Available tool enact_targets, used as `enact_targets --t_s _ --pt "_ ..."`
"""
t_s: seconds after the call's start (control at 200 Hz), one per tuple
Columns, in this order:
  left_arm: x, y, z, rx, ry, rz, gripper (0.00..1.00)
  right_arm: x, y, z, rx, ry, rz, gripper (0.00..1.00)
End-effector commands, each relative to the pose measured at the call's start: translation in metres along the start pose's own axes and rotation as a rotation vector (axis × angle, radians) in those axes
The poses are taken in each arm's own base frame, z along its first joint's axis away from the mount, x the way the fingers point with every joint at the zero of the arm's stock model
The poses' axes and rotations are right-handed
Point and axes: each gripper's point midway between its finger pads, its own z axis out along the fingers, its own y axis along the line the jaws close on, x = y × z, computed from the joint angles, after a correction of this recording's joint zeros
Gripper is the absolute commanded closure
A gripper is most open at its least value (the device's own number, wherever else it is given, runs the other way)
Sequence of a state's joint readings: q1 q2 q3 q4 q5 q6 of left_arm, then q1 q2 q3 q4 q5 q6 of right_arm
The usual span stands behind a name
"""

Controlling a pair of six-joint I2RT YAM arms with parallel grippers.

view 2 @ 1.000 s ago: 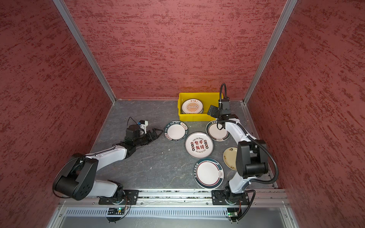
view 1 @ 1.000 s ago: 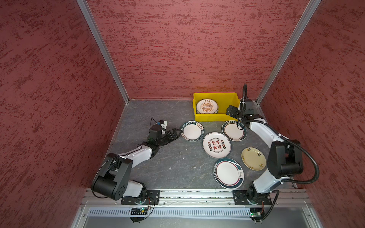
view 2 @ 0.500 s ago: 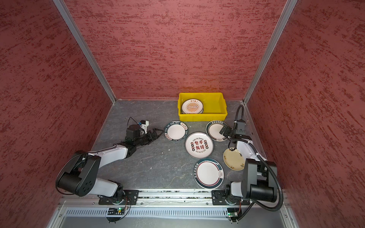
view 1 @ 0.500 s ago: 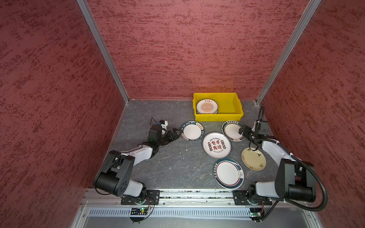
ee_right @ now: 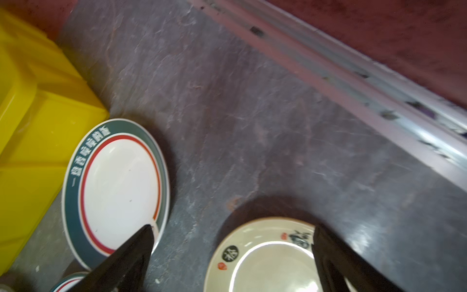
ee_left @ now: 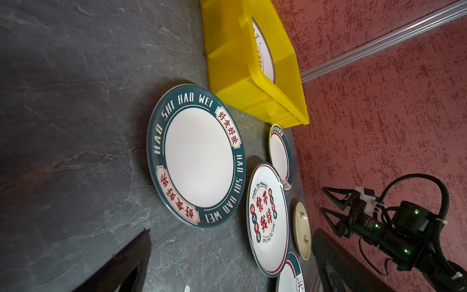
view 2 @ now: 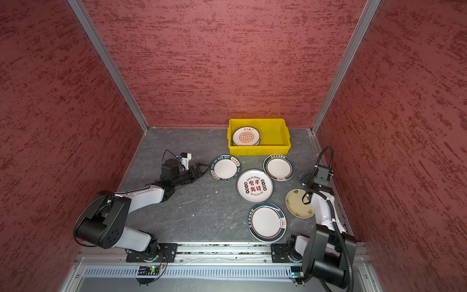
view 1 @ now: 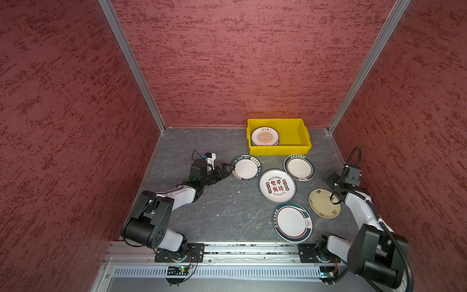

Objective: Place the plates into the plastic bin on the countertop
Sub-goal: Pick up the plate from the middle-right of the table.

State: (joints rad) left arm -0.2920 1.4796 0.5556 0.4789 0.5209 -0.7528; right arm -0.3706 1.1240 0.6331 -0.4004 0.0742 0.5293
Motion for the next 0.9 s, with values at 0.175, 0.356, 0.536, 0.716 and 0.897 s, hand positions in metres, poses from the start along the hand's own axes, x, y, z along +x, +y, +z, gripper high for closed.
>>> enact_targets --t_s 0.175,0.356,0.536,0.716,0.897 --pt "-0.004 -0.003 0.002 0.046 0.007 -0.021 0.01 0.019 -0.070 -0.013 0.282 0.003 0.099 0.01" --pt "-0.006 -0.032 -0.001 0.160 0.040 0.009 0.01 0.035 -0.074 -0.012 0.248 0.006 0.201 0.01" --pt "0.001 -0.057 0.006 0.207 0.071 0.087 0.01 0.062 -0.073 -0.004 0.184 0.052 0.279 0.01" --pt "-0.002 -0.075 0.012 0.222 0.063 0.114 0.01 0.085 -0.065 0.003 0.093 0.111 0.332 0.01" --pt "-0.008 -0.086 0.008 0.195 0.048 0.151 0.01 0.098 -0.059 0.006 0.024 0.126 0.357 0.09"
